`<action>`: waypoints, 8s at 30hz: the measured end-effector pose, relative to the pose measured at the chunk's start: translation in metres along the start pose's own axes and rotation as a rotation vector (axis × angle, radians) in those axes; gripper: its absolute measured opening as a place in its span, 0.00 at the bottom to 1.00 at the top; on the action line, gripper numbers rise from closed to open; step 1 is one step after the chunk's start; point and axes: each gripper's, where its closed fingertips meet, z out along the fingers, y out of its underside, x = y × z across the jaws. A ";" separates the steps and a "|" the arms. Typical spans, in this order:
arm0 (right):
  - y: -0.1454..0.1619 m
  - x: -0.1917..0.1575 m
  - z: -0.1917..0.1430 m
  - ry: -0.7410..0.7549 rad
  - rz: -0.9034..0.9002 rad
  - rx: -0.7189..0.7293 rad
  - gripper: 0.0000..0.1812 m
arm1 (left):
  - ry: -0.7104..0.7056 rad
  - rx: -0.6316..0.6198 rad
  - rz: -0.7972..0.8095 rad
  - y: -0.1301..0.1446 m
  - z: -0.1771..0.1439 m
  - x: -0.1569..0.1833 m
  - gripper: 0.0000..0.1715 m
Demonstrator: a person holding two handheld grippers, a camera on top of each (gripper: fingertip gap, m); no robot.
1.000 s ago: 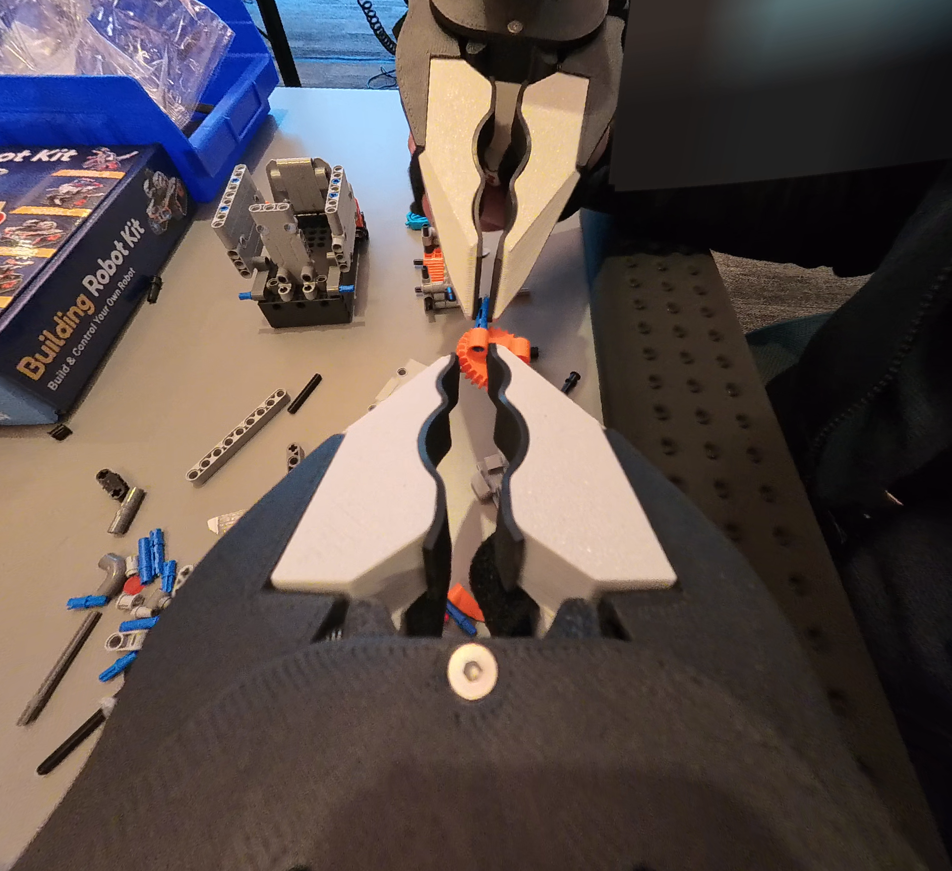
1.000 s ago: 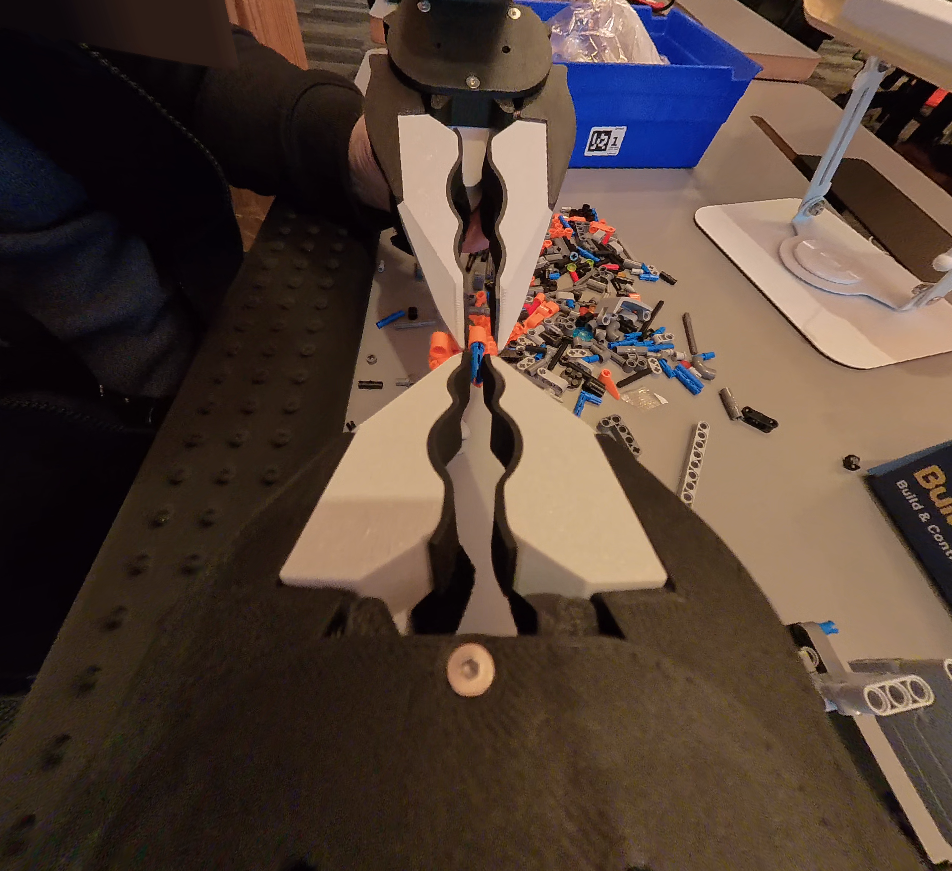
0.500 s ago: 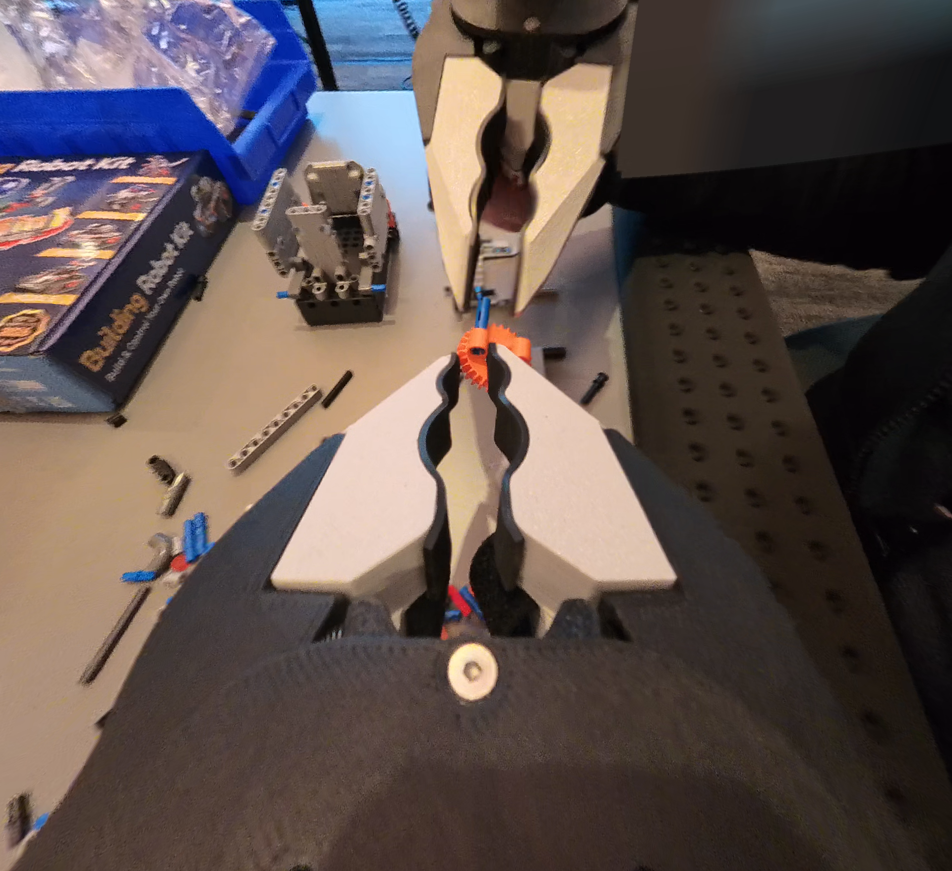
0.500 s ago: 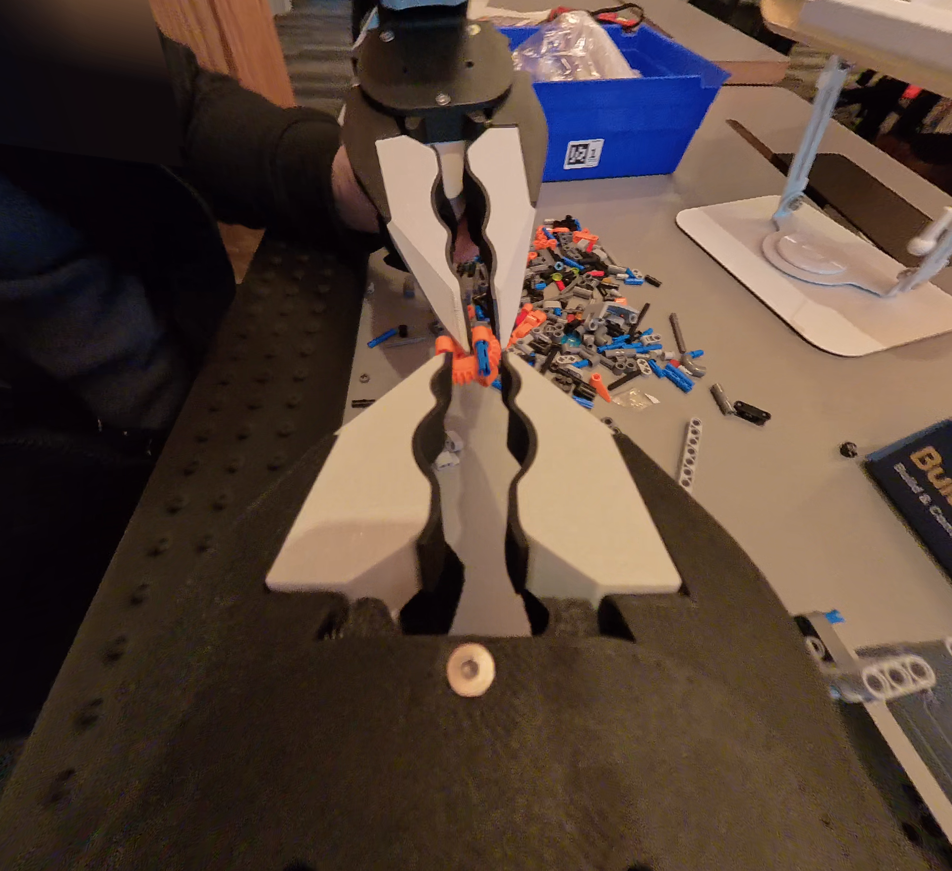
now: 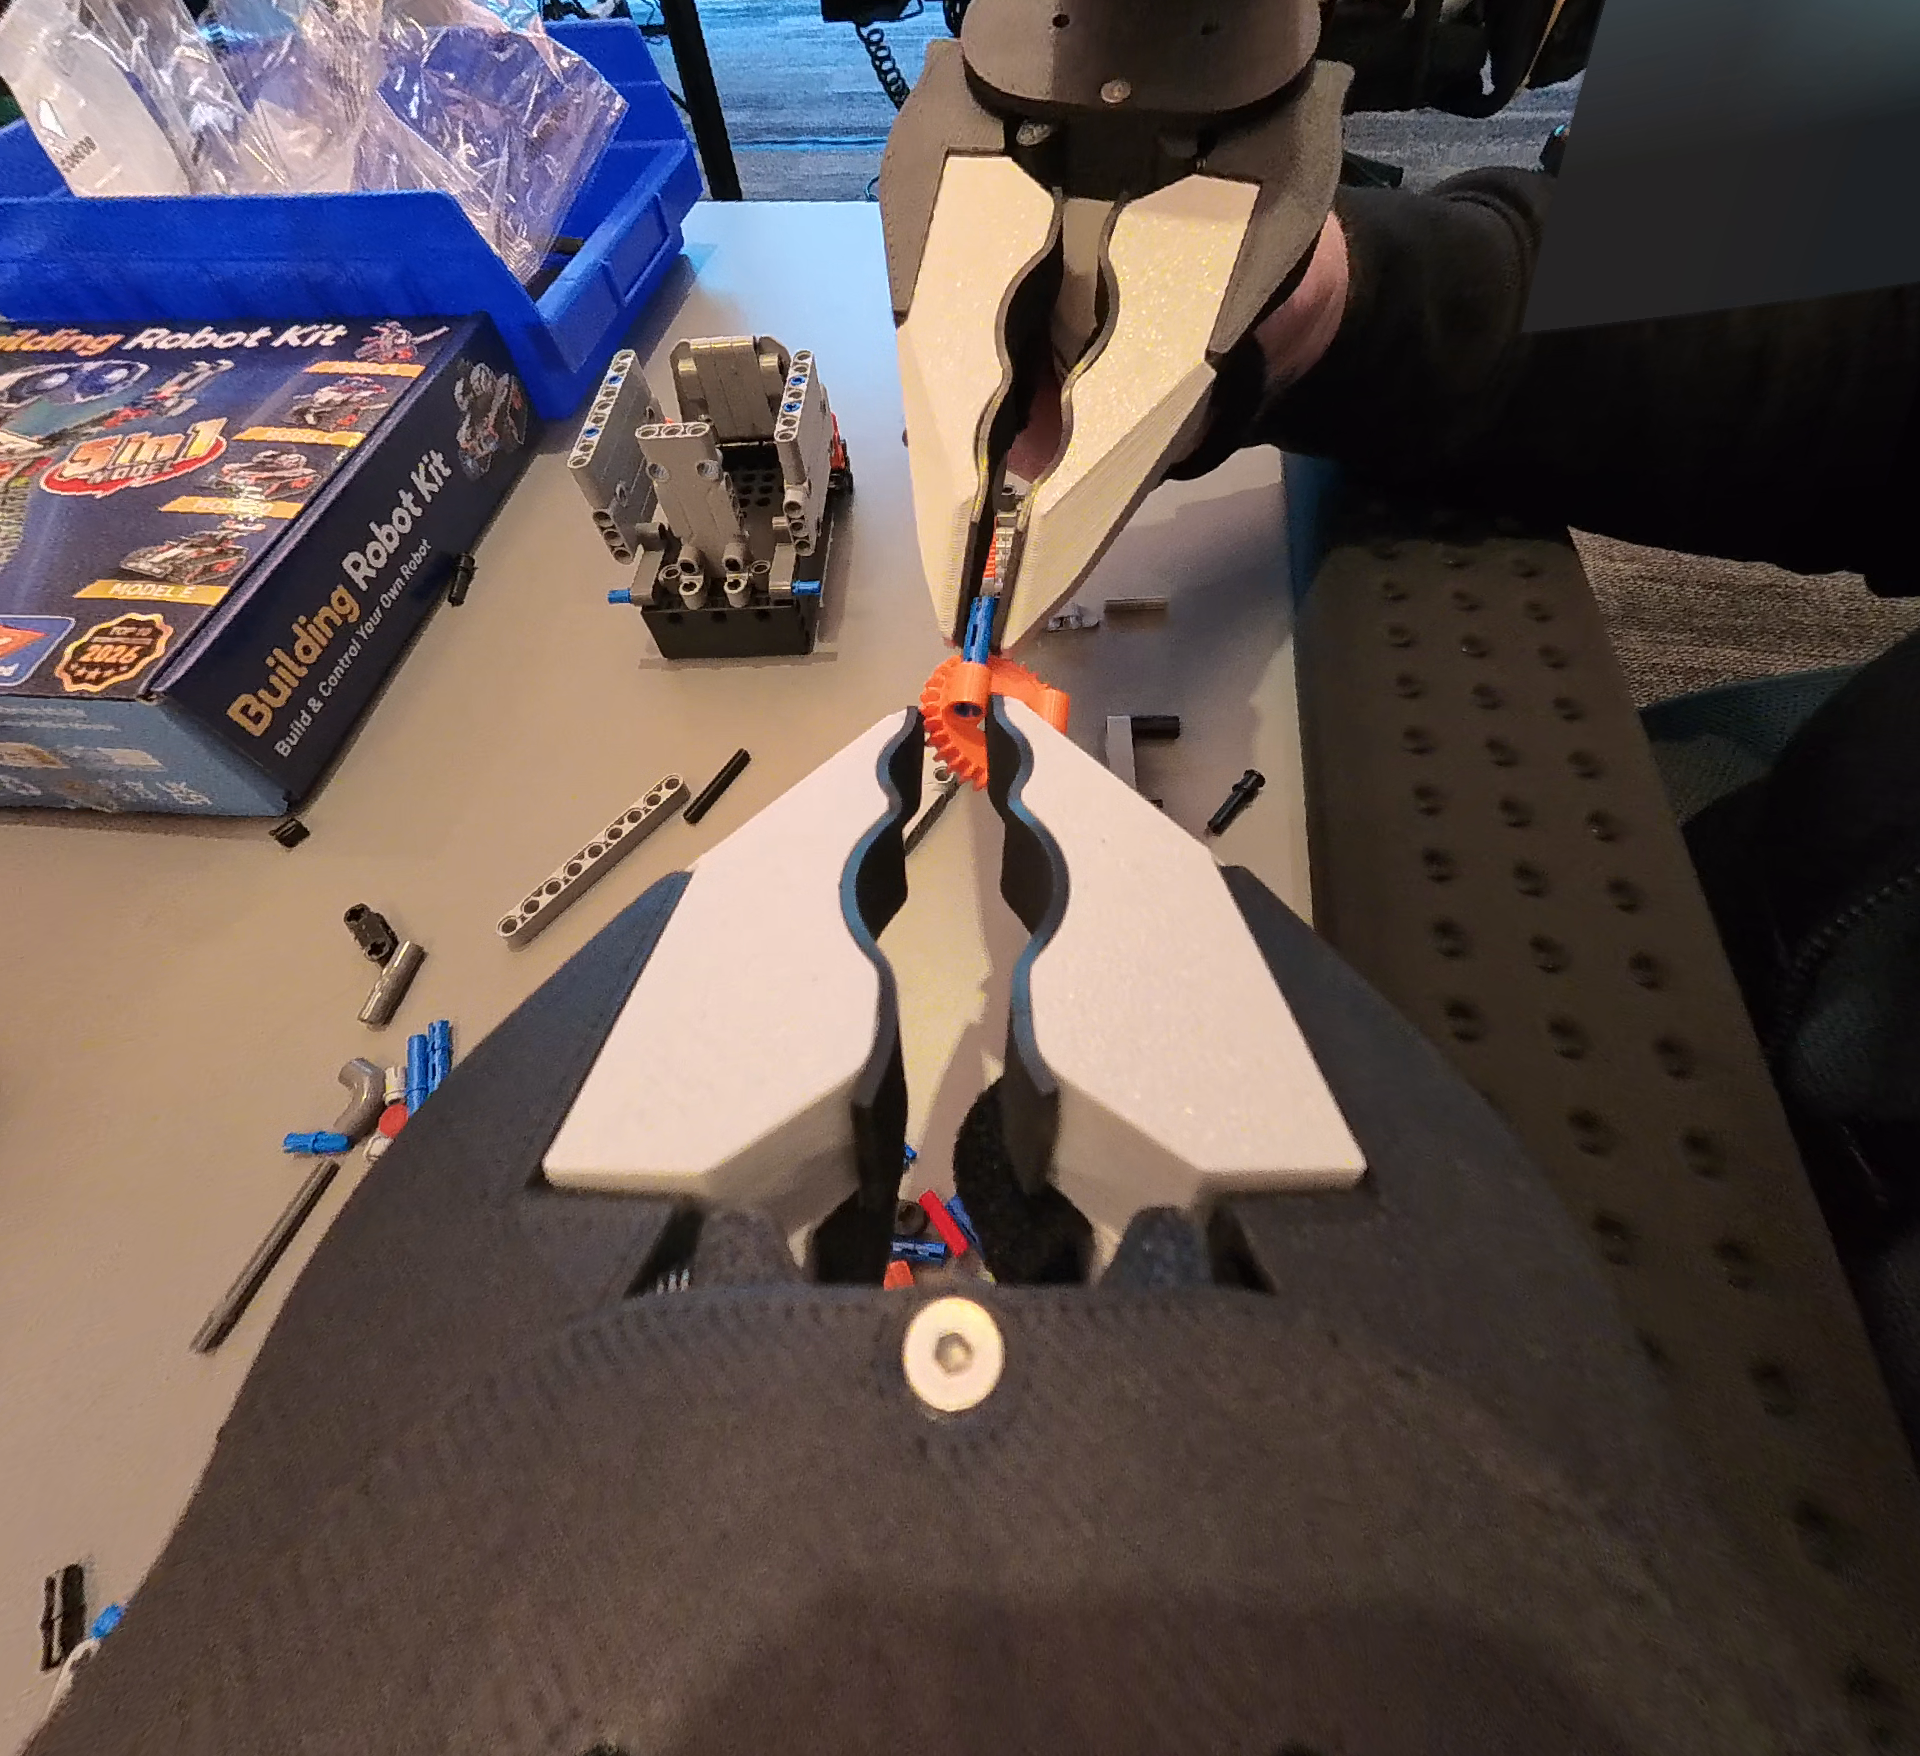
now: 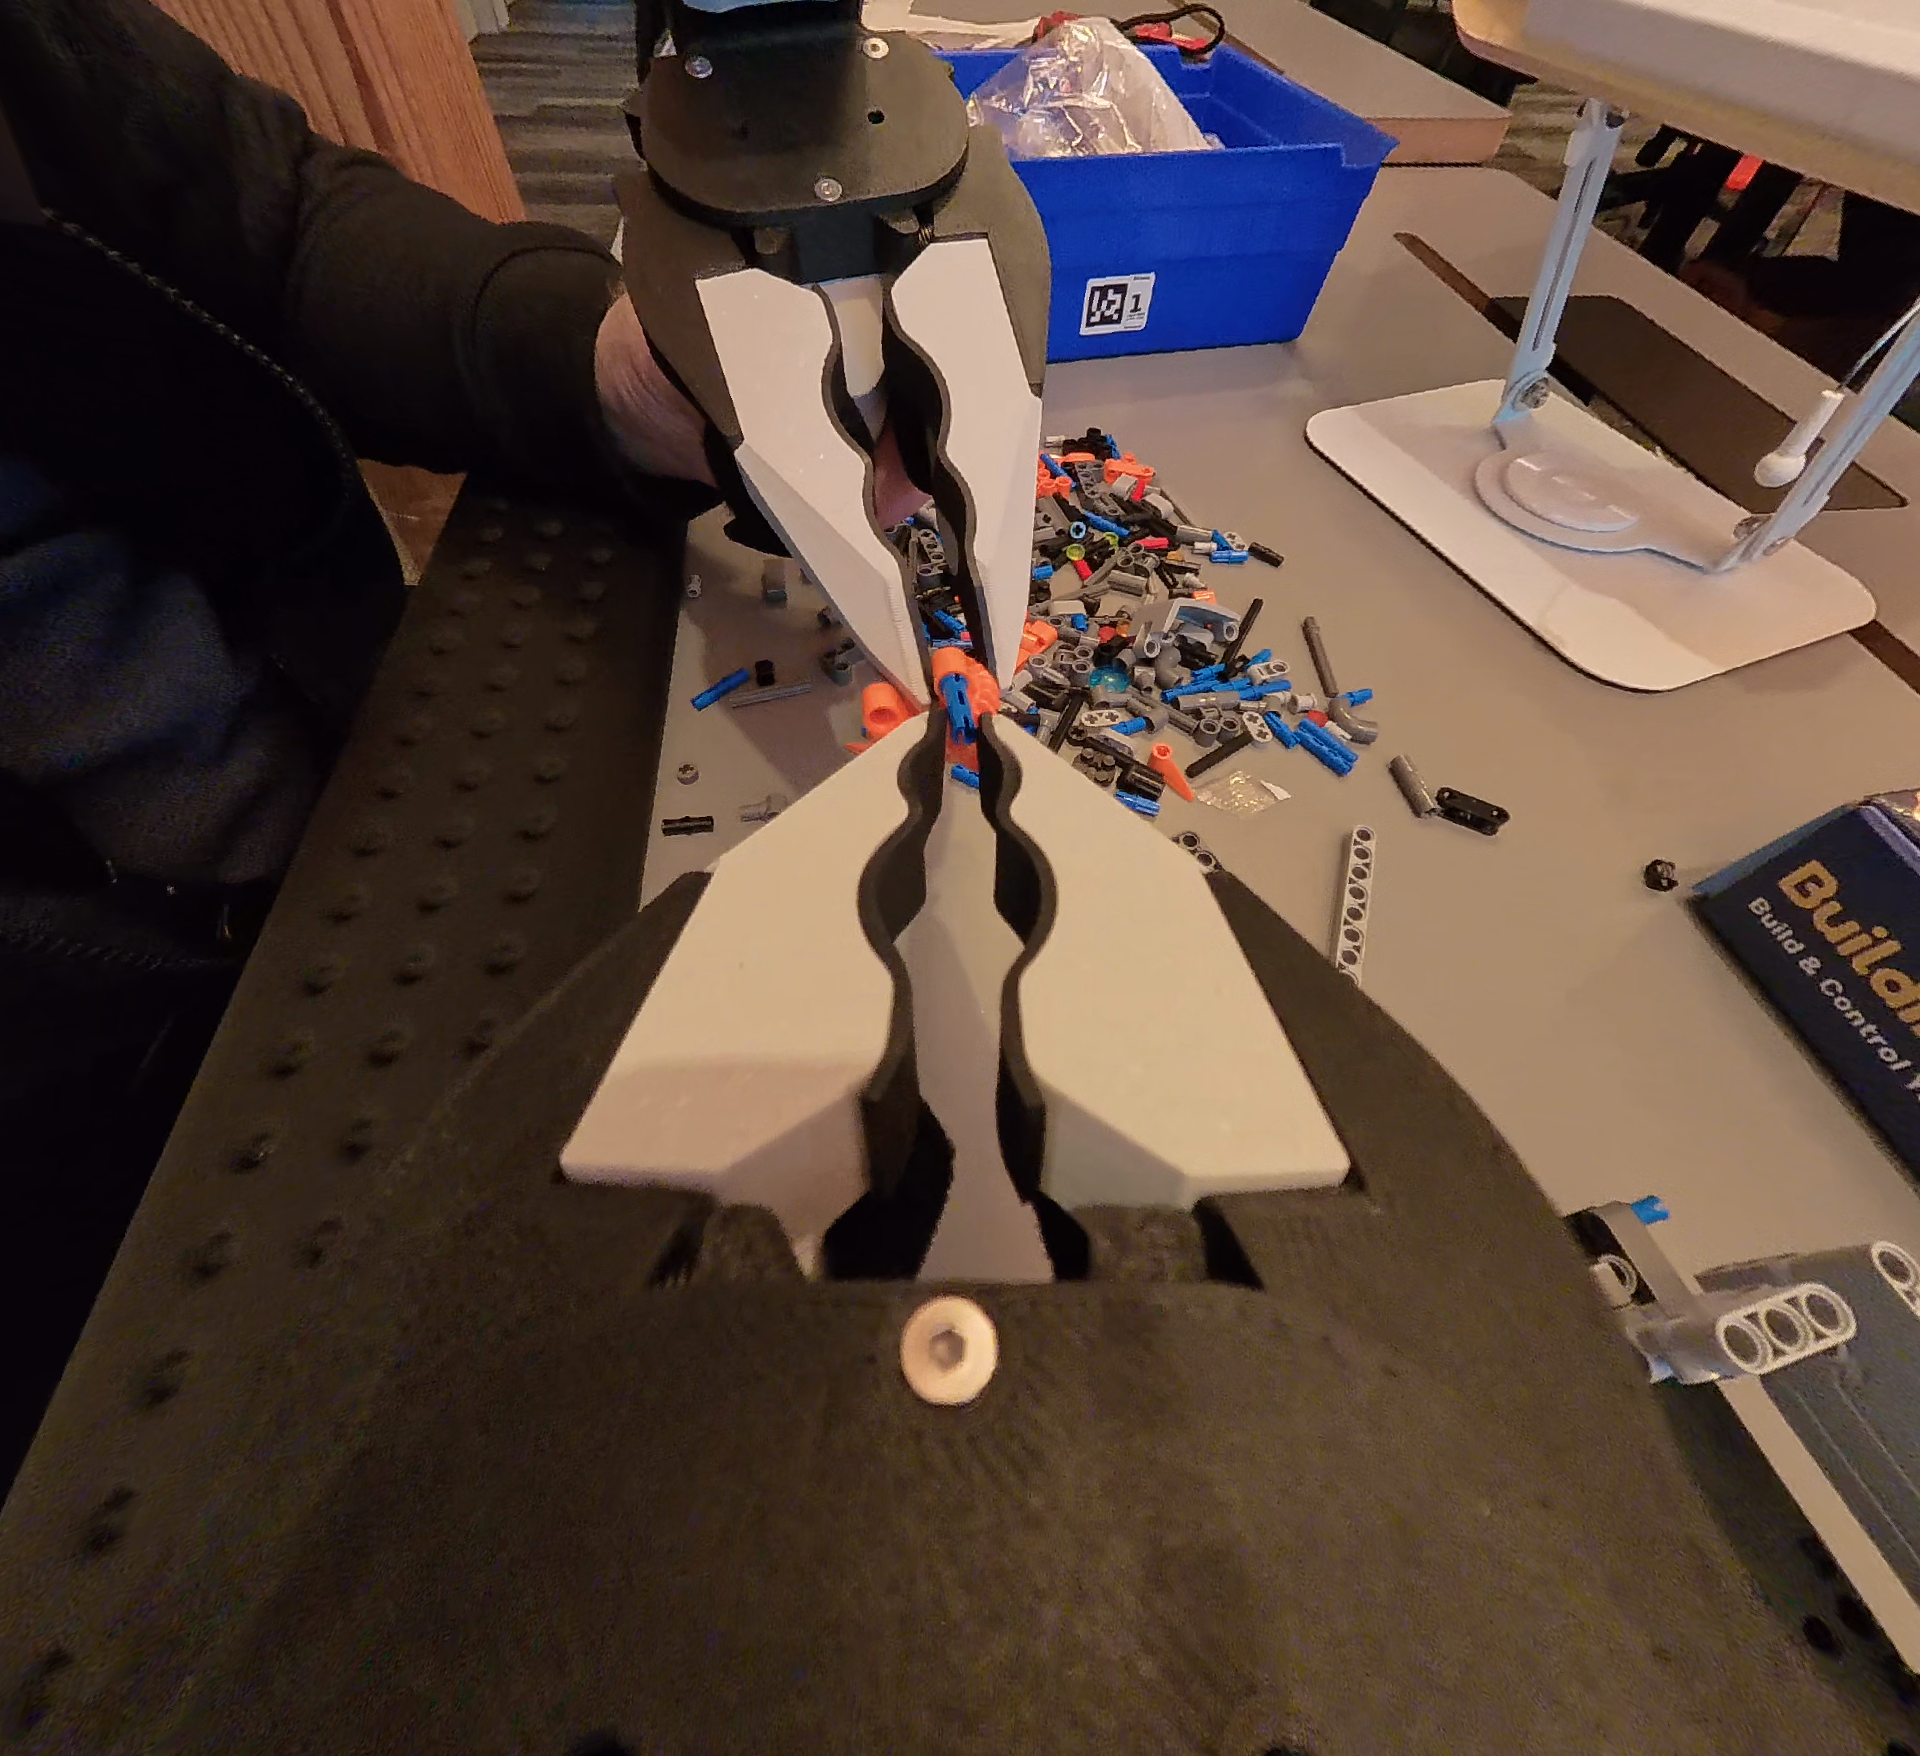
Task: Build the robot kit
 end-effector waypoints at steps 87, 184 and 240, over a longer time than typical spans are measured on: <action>0.095 0.000 0.007 -0.033 0.043 -0.454 0.04 | -0.179 0.080 -0.187 0.001 -0.040 -0.061 0.09; 0.014 0.019 0.033 -0.003 0.046 -0.176 0.01 | -0.136 -0.166 0.071 0.029 -0.021 -0.035 0.11; 0.002 0.017 0.031 -0.083 0.185 -0.038 0.02 | -0.043 0.026 -0.030 0.006 -0.013 -0.020 0.01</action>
